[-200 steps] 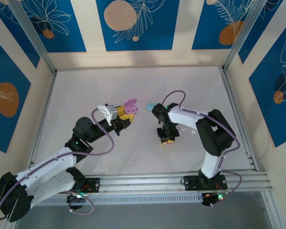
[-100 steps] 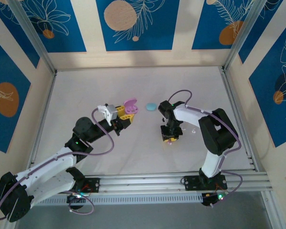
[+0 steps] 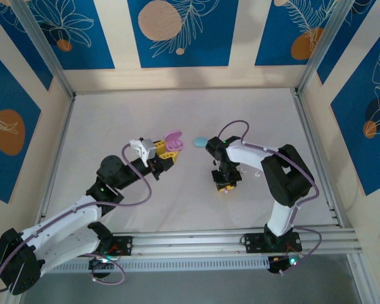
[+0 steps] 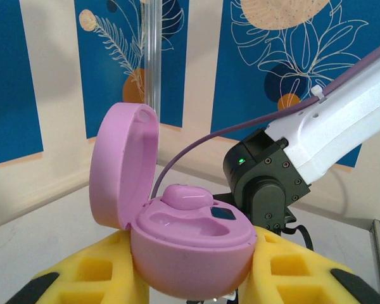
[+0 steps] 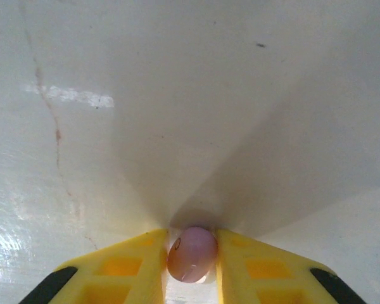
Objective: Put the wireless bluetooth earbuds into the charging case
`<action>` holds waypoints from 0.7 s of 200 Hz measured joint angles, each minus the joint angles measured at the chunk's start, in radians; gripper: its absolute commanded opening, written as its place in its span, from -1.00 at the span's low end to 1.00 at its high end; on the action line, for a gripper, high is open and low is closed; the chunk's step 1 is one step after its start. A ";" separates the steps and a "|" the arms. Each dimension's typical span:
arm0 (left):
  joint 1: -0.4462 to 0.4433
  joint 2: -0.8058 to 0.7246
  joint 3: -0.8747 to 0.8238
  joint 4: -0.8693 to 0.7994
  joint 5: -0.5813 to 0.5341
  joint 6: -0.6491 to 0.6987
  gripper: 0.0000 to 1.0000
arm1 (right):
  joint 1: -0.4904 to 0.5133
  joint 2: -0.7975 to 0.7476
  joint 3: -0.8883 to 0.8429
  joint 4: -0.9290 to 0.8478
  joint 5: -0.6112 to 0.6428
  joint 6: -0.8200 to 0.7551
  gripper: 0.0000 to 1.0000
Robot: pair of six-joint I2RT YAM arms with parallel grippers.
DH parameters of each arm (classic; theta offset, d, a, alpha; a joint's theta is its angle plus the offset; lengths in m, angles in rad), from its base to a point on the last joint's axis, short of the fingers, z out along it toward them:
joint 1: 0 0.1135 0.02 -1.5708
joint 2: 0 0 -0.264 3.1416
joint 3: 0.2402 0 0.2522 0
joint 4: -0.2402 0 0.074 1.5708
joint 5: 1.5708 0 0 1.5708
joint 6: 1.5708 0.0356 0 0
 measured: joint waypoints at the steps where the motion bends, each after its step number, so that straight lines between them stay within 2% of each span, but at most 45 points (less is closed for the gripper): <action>1: 0.000 0.000 0.000 0.000 0.000 0.000 -0.55 | 0.000 0.000 0.000 0.000 0.000 0.000 -0.48; 64: 0.000 0.000 0.000 0.000 0.000 0.000 -0.55 | -0.010 0.015 0.018 0.005 -0.005 0.001 -0.40; 140: 0.000 0.000 0.000 0.000 0.000 0.000 -0.55 | -0.039 0.019 0.018 0.005 -0.050 0.016 -0.52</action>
